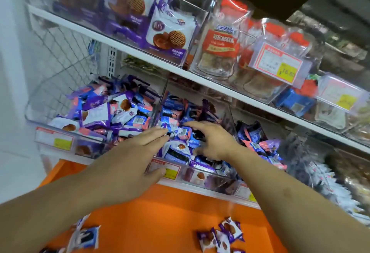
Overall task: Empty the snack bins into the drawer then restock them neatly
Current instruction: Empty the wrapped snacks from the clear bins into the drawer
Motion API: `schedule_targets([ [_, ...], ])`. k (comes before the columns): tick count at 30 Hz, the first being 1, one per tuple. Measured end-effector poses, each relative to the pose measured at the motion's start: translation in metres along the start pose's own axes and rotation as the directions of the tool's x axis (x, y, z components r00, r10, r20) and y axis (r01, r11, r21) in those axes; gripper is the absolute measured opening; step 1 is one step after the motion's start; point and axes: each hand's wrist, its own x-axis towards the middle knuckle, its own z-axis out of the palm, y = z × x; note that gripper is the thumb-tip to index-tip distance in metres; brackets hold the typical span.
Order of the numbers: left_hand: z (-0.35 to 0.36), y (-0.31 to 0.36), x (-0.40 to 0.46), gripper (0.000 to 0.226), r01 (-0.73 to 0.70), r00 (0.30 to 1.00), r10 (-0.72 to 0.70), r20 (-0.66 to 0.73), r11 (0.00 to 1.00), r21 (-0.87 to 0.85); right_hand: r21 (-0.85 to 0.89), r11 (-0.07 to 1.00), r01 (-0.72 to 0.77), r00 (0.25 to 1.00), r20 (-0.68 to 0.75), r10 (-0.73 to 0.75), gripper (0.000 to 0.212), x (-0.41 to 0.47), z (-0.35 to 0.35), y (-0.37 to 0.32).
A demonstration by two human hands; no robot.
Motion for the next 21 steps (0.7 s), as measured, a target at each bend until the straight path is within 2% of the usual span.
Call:
schedule_targets([
  [6, 0.006, -0.005, 0.0, 0.078, 0.015, 1.0, -0.015, -0.006, 1.0, 0.006, -0.111, 0.993, 0.035, 0.974, -0.221, -0.059, 0.053, -0.019, -0.005, 0.0],
  [10, 0.006, -0.003, -0.001, 0.076, 0.013, 1.0, -0.014, -0.01, 0.999, -0.044, -0.022, 1.0, -0.004, 0.973, -0.229, -0.001, 0.044, -0.028, -0.017, -0.008],
  [13, -0.001, 0.001, -0.002, 0.071, 0.041, 0.998, -0.046, -0.042, 0.993, -0.113, 0.272, 0.962, -0.02, 0.954, -0.282, 0.099, 0.041, -0.043, -0.035, -0.01],
  [15, -0.009, 0.007, -0.002, 0.071, 0.028, 0.988, -0.053, -0.148, 0.986, -0.165, 0.51, 0.859, 0.036, 0.944, -0.299, 0.138, 0.038, -0.06, -0.049, -0.017],
  [17, -0.018, 0.016, -0.002, 0.083, -0.025, 0.964, -0.033, -0.263, 0.976, -0.215, 0.71, 0.7, 0.081, 0.963, -0.238, 0.129, 0.038, -0.08, -0.056, -0.027],
  [19, -0.026, 0.026, -0.003, 0.095, -0.083, 0.956, 0.004, -0.294, 0.963, -0.258, 0.801, 0.59, 0.1, 0.981, -0.18, 0.078, 0.04, -0.103, -0.054, -0.041],
  [21, -0.03, 0.033, -0.007, 0.08, -0.105, 0.97, 0.038, -0.241, 0.957, -0.271, 0.848, 0.52, 0.097, 0.988, -0.147, 0.055, 0.041, -0.122, -0.046, -0.052],
])
